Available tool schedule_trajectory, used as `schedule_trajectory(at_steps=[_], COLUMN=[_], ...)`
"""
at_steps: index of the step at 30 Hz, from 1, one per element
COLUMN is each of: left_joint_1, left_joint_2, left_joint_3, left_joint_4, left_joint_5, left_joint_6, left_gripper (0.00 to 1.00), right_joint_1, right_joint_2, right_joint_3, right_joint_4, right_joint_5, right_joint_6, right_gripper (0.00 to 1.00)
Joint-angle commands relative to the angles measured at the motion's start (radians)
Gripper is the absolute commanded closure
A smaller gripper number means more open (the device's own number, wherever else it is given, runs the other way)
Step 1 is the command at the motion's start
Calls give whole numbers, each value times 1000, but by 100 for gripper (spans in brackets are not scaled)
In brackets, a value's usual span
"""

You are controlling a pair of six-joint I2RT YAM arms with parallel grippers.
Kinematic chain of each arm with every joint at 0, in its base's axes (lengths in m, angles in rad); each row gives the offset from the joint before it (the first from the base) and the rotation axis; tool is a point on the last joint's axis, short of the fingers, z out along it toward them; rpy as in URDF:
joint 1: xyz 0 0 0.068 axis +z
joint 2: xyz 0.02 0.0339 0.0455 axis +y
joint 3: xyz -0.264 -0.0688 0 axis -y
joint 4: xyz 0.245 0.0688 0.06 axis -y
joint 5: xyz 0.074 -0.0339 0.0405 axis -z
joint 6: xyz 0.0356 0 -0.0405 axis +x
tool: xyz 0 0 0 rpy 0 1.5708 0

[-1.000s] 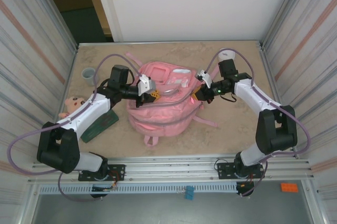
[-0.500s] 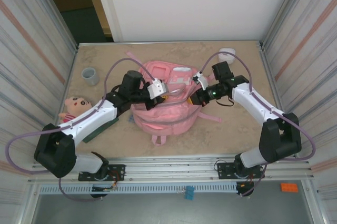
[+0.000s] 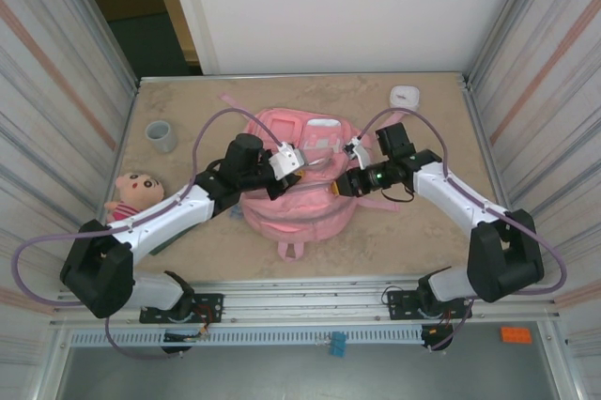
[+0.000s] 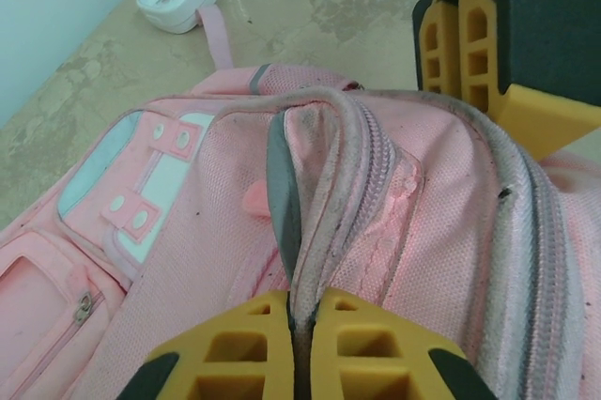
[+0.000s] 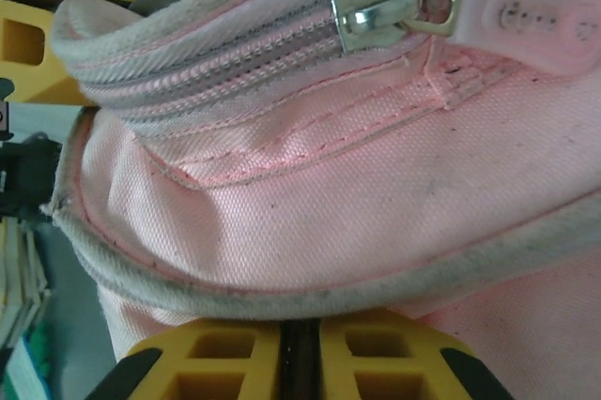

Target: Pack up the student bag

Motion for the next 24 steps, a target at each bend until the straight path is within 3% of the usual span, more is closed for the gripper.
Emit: schedule_trajectory(at_steps=[1, 7, 14, 17, 24], left_joint_1=[-12, -44, -120, -141, -163], left_joint_2=[-26, 7, 39, 73, 104], left_joint_3=[6, 22, 62, 73, 66], left_joint_4=[94, 73, 57, 73, 114], left_joint_5=[-143, -397, -477, -493, -549], left_joint_6=[-50, -98, -69, -117, -289], left_gripper=[100, 100, 100, 100, 100], right_joint_1=[8, 5, 75, 120, 124], right_joint_2=[-85, -180, -150, -148, -192], right_joint_3=[-2, 12, 95, 111, 67], right_joint_4=[42, -1, -49, -33, -11], right_joint_5=[-6, 60, 64, 52, 135], right_joint_6=[37, 25, 109, 158, 264], right_gripper=[94, 100, 100, 100, 100])
